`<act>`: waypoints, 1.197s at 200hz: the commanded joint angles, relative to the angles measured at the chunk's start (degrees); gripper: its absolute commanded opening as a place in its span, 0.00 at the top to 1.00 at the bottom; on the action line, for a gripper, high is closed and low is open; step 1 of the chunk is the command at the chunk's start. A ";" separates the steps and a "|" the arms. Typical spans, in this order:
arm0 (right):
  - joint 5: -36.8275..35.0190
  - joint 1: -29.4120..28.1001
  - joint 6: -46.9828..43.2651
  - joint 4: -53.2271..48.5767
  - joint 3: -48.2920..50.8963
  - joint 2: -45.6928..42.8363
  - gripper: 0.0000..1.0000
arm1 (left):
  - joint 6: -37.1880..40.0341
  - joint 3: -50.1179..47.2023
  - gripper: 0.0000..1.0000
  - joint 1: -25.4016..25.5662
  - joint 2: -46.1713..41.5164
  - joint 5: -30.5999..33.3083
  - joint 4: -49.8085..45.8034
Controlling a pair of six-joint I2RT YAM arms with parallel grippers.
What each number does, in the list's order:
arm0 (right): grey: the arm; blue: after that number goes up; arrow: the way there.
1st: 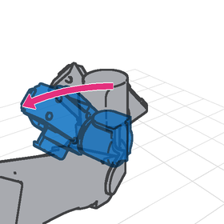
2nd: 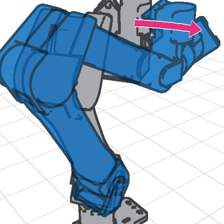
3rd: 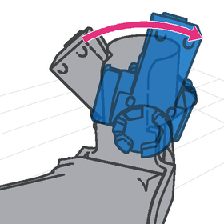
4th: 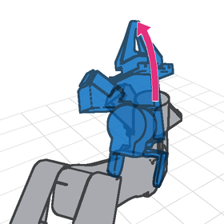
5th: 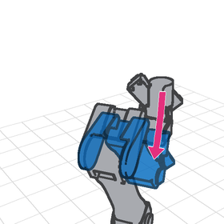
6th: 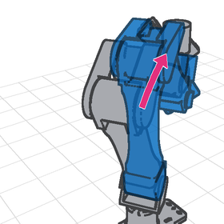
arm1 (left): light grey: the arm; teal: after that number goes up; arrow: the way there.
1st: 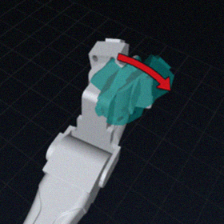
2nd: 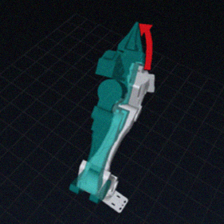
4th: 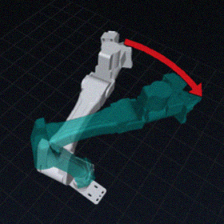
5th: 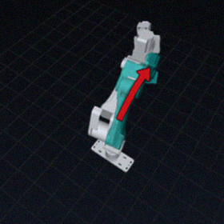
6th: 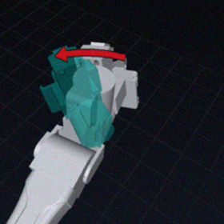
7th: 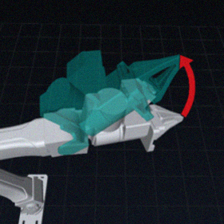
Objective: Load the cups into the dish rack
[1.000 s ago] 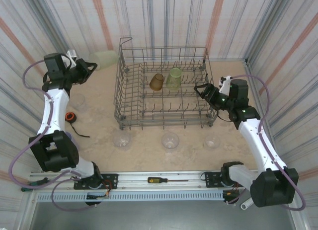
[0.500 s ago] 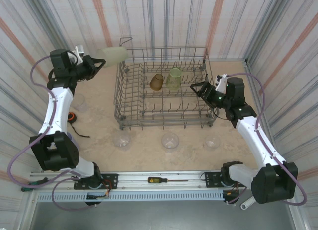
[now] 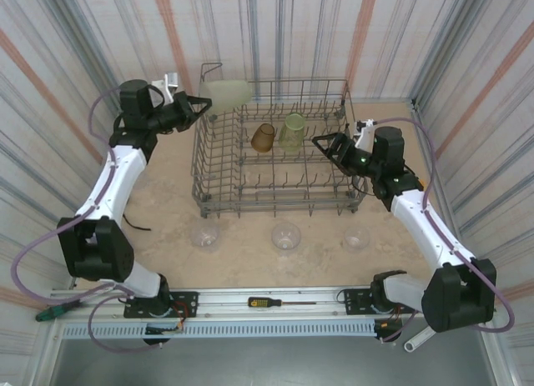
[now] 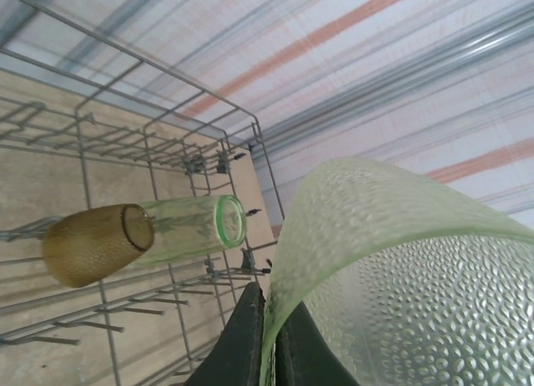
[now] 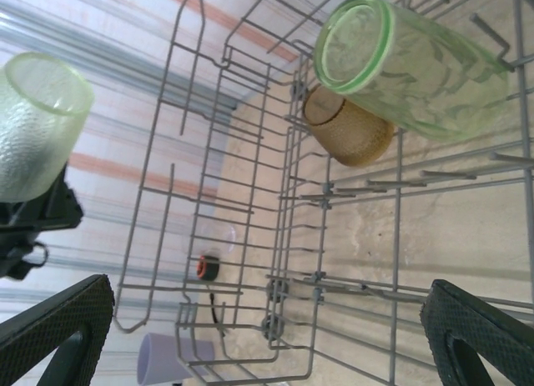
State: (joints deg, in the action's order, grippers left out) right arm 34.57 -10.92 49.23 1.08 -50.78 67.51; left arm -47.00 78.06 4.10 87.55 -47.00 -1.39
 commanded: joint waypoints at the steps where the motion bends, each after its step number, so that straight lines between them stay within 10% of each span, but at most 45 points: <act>1: 4.70 -0.42 1.52 8.63 0.00 0.72 0.01 | -2.68 0.16 1.00 1.87 3.14 -3.65 7.34; 239: 16.16 -0.07 14.10 33.55 -11.20 18.70 0.01 | -4.36 6.75 1.00 12.91 15.87 -8.63 13.77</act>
State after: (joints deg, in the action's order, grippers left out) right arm 48.58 -10.92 60.01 29.91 -58.81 84.05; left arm -50.94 82.41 15.92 102.89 -53.91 10.20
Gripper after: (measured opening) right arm 0.987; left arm 0.070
